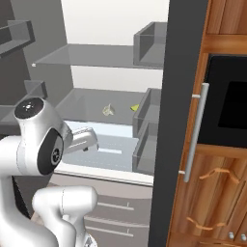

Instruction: Retrieve the bottle and the shaker from the cabinet and place them next to the mixing bowl on the counter. Then add garlic from the fridge to the mixing bowl.

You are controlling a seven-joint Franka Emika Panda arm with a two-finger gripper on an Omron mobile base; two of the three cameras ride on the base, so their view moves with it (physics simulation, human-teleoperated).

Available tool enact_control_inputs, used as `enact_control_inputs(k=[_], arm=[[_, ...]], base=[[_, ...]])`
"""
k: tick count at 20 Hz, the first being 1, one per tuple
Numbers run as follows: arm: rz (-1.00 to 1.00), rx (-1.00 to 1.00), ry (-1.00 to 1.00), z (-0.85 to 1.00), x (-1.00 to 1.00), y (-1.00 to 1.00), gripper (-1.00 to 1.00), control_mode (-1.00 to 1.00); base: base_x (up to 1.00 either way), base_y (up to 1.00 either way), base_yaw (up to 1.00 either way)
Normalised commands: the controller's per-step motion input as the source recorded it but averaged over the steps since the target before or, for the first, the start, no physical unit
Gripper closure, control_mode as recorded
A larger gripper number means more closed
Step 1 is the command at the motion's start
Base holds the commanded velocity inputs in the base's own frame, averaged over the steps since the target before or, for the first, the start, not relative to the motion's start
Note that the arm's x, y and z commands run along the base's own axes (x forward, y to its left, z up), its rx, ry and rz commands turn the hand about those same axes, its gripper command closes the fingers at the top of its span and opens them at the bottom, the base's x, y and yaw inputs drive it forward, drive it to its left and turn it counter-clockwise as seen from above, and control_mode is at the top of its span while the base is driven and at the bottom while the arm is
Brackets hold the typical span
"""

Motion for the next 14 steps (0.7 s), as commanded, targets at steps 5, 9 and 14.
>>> enact_control_inputs(k=[5, 9, 14], arm=[[0.00, 0.10, -0.21, 0.06, 0.00, 0.01, -1.00, -1.00], [0.00, 0.16, -0.17, 0.05, 0.00, 0.13, -1.00, -1.00], [-0.04, 0.03, -0.16, 0.07, 0.01, 0.65, -1.00, -1.00]], base=[[0.00, 0.00, 0.00], [0.00, 0.00, 0.00], [0.00, 0.00, 0.00]])
